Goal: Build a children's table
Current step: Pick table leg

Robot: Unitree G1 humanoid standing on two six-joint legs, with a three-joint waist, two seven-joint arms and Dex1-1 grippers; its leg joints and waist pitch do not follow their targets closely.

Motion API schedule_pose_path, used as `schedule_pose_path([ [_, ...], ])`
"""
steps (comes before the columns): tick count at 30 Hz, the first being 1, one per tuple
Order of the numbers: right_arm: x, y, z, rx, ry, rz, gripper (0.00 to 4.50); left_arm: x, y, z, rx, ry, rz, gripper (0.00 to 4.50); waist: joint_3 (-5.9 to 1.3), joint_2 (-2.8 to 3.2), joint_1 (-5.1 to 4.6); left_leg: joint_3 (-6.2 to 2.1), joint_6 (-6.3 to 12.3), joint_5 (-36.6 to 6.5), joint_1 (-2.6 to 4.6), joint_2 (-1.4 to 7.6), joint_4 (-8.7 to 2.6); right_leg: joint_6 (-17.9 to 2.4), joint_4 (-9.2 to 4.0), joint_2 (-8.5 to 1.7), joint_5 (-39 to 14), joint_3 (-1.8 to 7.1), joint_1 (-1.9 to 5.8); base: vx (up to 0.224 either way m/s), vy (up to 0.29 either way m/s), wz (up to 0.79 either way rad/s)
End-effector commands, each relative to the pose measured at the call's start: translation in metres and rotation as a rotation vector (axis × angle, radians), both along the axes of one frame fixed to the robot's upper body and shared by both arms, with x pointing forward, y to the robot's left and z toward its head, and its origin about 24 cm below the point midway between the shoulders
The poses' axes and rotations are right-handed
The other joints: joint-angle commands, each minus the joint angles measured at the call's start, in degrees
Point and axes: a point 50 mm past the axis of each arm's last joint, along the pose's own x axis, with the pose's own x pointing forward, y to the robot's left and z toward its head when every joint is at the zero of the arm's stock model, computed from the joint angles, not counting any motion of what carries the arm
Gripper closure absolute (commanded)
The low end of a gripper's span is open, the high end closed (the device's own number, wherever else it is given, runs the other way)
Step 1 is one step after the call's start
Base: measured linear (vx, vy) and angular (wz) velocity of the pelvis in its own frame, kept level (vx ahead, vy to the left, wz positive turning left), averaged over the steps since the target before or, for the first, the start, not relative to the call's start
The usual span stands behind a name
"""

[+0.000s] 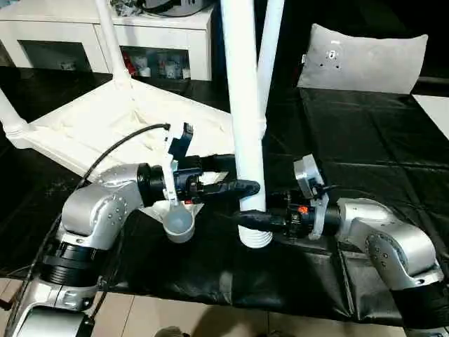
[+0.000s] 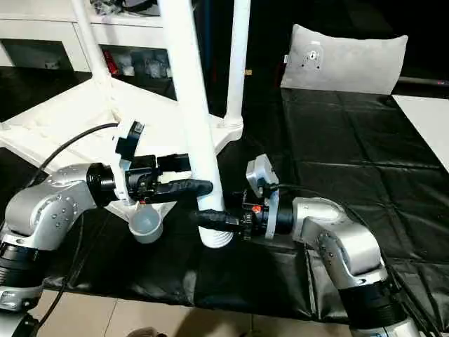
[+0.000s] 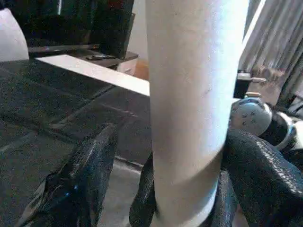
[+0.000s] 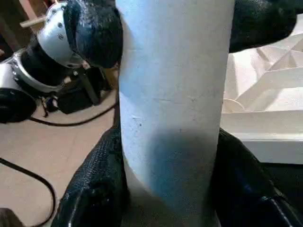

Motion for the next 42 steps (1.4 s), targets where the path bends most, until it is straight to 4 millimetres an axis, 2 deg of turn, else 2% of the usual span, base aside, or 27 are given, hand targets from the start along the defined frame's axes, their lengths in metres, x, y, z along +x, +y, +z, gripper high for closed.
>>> schedule_pose_path([
  [1, 0.002, 0.001, 0.002, -0.008, -0.034, -0.013, 2.51, -0.002, -0.002, 0.004, 0.032, -0.055, -0.006, 0.88, -4.05, -0.30, 0.02, 0.35, 0.64, -9.8, 0.09, 1.11, -4.16, -8.4, -4.56, -3.35, -20.0, 2.00, 3.29, 0.000, 0.000, 0.00],
  [6, 0.012, 0.005, 0.001, -0.025, -0.086, -0.091, 2.51, -0.005, -0.006, 0.002, 0.107, -0.124, -0.020, 0.88, -4.06, -0.27, -0.02, 0.33, 0.27, -10.3, 0.19, 1.19, -4.20, -8.3, -4.58, -3.50, -20.9, 2.01, 3.13, 0.000, 0.000, 0.00],
  [11, 0.015, 0.009, 0.000, -0.011, -0.106, -0.122, 2.51, -0.006, -0.007, 0.000, 0.107, -0.131, -0.023, 0.88, -4.07, -0.34, -0.15, 0.38, 0.33, -10.1, 0.13, 1.15, -4.18, -8.8, -4.39, -3.42, -19.6, 2.01, 3.18, 0.000, 0.000, 0.00],
  [15, 0.014, 0.013, -0.002, -0.014, -0.114, -0.106, 2.51, -0.005, -0.007, 0.000, 0.109, -0.142, -0.012, 0.88, -4.09, -0.30, -0.23, 0.39, 0.31, -10.3, 0.16, 1.15, -4.20, -9.3, -4.21, -3.33, -18.2, 2.02, 3.21, 0.000, 0.000, 0.00],
  [21, 0.013, 0.014, -0.004, -0.016, -0.118, -0.099, 2.51, -0.004, -0.008, -0.001, 0.109, -0.146, -0.003, 0.88, -4.03, -0.35, -0.20, 0.39, 0.42, -10.7, 0.18, 1.13, -4.23, -9.0, -4.32, -3.38, -19.4, 2.05, 3.22, 0.000, 0.000, 0.00],
  [28, 0.013, 0.018, -0.004, -0.010, -0.130, -0.097, 2.51, 0.004, -0.009, 0.002, 0.124, -0.235, 0.069, 0.88, -4.04, -0.29, -0.20, 0.34, 0.48, -10.8, 0.14, 1.14, -4.27, -8.2, -4.51, -3.36, -19.9, 2.05, 3.23, 0.000, 0.000, 0.00],
  [38, 0.013, 0.018, -0.005, -0.010, -0.133, -0.097, 2.51, 0.010, -0.001, -0.004, 0.198, -0.298, 0.127, 0.88, -4.11, -0.29, -0.17, 0.36, 0.46, -10.7, 0.17, 1.17, -4.24, -8.7, -4.37, -3.45, -18.9, 2.09, 3.21, 0.000, 0.000, 0.00],
  [42, 0.014, 0.017, -0.005, -0.012, -0.134, -0.099, 2.51, 0.012, 0.002, -0.006, 0.222, -0.314, 0.142, 1.22, -4.09, -0.33, -0.19, 0.35, 0.48, -10.9, 0.16, 1.21, -4.26, -8.8, -4.40, -3.49, -19.0, 2.10, 3.18, 0.000, 0.000, 0.00],
])
